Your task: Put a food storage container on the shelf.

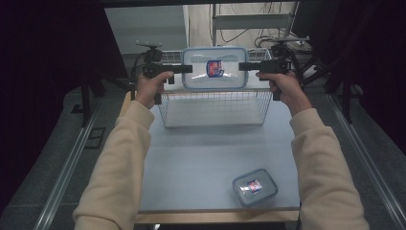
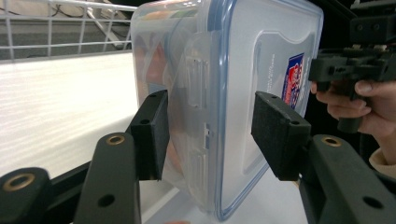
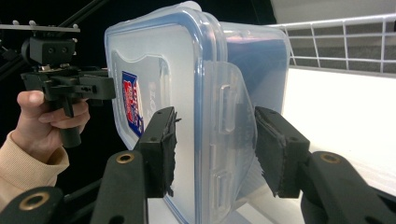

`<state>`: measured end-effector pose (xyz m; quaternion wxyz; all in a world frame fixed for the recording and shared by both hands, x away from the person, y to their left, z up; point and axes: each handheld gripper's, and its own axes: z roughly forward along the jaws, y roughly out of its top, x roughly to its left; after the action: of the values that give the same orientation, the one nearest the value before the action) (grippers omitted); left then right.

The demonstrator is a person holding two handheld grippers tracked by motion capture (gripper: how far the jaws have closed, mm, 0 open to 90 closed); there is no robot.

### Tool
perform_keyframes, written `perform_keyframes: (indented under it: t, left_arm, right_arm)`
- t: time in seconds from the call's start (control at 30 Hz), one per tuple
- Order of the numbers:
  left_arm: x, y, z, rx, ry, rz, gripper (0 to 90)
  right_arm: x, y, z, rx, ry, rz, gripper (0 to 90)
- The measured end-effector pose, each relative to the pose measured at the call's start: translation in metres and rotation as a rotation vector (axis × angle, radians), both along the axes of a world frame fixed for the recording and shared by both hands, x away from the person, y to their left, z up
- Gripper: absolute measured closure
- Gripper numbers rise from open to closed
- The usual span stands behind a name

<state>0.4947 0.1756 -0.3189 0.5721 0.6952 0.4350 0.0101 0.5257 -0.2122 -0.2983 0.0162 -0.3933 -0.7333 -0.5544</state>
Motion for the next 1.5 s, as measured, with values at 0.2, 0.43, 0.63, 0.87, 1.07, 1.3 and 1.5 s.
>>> perform_keyframes:
  t: [0.2,0.43,0.63,0.87,1.07,1.3,1.5]
  left_arm:
    - [0.008,0.001,-0.002,-0.050,0.049,0.026,48.2]
    - [0.019,0.001,-0.008,-0.123,0.104,0.078,45.2]
    - [0.030,-0.001,-0.018,-0.130,0.146,0.112,39.0]
    - [0.017,-0.004,-0.014,-0.071,0.099,0.134,30.2]
    - [-0.009,0.006,-0.007,-0.057,0.040,0.135,29.7]
    - [-0.034,0.010,-0.008,-0.064,0.013,0.112,30.1]
    - [-0.050,0.011,-0.009,-0.047,-0.005,0.090,30.2]
  right_arm:
    - [0.009,0.000,-0.002,0.019,0.033,-0.014,49.3]
    - [0.022,0.006,-0.002,0.040,0.127,-0.083,46.6]
    - [0.027,0.014,-0.004,-0.001,0.165,-0.224,41.3]
    - [0.012,0.013,-0.001,-0.010,0.077,-0.276,37.4]
    - [-0.010,-0.003,0.002,-0.002,0.009,-0.240,46.9]
    - [-0.033,-0.010,-0.010,-0.055,-0.028,-0.222,78.7]
    - [-0.038,0.004,-0.029,-0.088,-0.038,-0.105,89.4]
